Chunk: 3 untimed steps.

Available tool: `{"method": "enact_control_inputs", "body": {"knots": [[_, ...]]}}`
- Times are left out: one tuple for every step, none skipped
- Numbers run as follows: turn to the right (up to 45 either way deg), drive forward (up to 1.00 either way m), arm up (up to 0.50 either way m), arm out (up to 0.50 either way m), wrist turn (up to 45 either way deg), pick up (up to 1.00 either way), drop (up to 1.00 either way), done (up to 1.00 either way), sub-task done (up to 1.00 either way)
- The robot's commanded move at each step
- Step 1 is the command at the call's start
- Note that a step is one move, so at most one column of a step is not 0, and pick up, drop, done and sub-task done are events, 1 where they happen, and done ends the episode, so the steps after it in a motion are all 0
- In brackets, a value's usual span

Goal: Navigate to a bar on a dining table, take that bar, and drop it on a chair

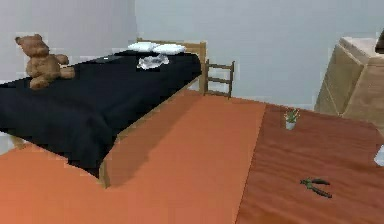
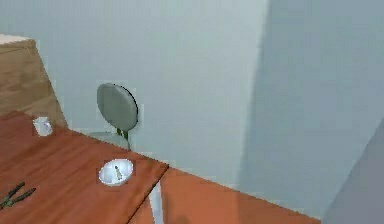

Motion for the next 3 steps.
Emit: {"method": "enact_control_inputs", "body": {"knots": [[45.0, 0.00, 0.00, 0.00, 0.0, 0.00, 0.00, 0.00, 0.00], [39.0, 0.00, 0.00, 0.00, 0.0, 0.00, 0.00, 0.00, 0.00], [0.0, 0.35, 0.00, 0.00, 0.0, 0.00, 0.00, 0.00, 0.00]]}}
